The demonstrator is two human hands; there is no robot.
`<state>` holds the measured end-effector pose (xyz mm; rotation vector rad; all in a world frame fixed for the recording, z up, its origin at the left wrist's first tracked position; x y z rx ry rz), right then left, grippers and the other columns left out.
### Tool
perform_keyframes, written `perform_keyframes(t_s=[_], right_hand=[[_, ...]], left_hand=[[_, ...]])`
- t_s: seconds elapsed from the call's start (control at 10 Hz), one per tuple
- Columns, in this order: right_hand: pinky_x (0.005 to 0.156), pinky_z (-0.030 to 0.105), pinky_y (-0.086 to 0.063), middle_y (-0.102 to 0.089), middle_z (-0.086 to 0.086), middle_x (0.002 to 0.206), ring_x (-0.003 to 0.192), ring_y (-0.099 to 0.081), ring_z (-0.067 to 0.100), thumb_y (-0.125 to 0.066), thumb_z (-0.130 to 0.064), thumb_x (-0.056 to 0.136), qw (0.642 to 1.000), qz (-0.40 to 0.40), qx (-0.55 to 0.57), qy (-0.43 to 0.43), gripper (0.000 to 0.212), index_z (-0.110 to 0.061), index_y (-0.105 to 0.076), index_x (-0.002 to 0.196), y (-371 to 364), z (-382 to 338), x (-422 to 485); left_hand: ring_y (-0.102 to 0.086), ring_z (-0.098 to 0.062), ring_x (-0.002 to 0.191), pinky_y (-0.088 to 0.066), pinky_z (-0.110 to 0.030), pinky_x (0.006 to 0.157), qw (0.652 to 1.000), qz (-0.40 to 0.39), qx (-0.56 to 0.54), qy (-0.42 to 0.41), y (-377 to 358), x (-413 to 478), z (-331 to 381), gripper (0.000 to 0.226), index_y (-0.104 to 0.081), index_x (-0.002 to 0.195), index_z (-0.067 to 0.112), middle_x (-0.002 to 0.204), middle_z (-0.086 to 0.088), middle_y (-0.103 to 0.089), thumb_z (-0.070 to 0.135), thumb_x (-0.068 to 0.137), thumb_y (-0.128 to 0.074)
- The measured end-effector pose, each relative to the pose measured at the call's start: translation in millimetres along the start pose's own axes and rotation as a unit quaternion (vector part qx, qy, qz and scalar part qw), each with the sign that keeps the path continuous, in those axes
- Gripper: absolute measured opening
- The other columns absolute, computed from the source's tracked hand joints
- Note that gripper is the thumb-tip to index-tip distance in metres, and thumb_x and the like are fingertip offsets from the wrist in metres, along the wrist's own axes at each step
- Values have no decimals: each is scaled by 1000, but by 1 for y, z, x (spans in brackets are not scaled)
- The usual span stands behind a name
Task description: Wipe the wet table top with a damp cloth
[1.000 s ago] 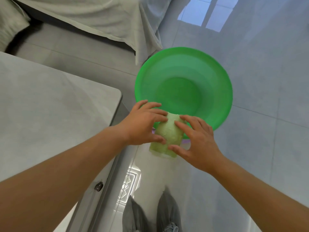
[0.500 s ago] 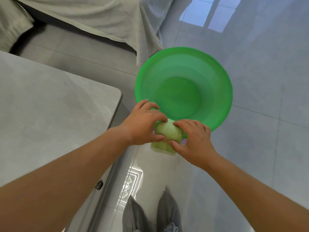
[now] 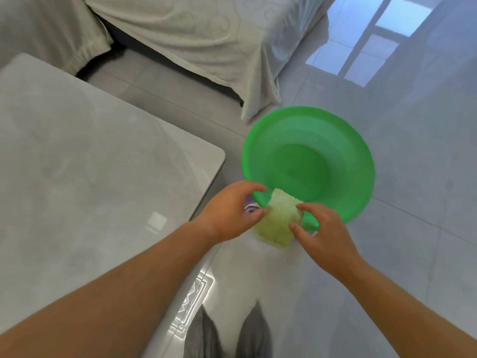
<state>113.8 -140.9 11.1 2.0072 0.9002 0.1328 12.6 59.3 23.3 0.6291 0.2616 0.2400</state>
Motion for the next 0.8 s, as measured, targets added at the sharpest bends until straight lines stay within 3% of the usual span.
perform_keyframes(t_s=[0.1,0.2,0.4,0.6,0.8], right_hand=[[102,45,-45,-63,0,130,120,-56,25,-72,-51,80,996,-47,-73,22,56,-21,-64,127,-5,-13,-4],[97,45,-47,-66,3,121,112,-59,28,-77,-44,79,997,-8,-78,3,50,-17,-66,119,-10,-14,1],[96,29,-35,-63,8,118,114,-52,29,-83,-28,78,998,18,-52,1,45,-11,-68,116,-15,-12,1],[98,25,-31,-61,6,123,117,-49,24,-84,-27,78,999,28,-42,-5,47,-12,-67,119,-12,-5,-3],[99,25,-33,-61,5,127,120,-49,21,-83,-27,79,998,55,-20,-8,48,-12,-66,121,-7,-10,-11]], left_hand=[[-59,-17,110,-45,-36,100,1000,-18,9,-7,-10,-16,7,41,-64,121,18,120,0,-65,31,83,-68],[-58,-18,112,-45,-39,101,1000,-19,-10,18,-23,-18,12,43,-61,126,18,126,0,-62,29,85,-69],[-58,-19,114,-46,-40,101,997,-43,-4,64,-32,-6,11,43,-59,129,21,129,-1,-61,26,88,-68],[-55,-19,109,-48,-41,96,997,-43,43,50,-37,4,14,41,-59,129,26,127,0,-51,29,89,-67],[-55,-21,110,-49,-44,97,998,-29,5,60,-34,4,16,41,-59,128,26,124,-1,-52,28,88,-69]])
Point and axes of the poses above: each hand's wrist, its own x-axis towards the middle knuckle, its own y-axis out of the back of the hand, z = x × y, the point moved 3 cm from there along x, towards the middle knuckle
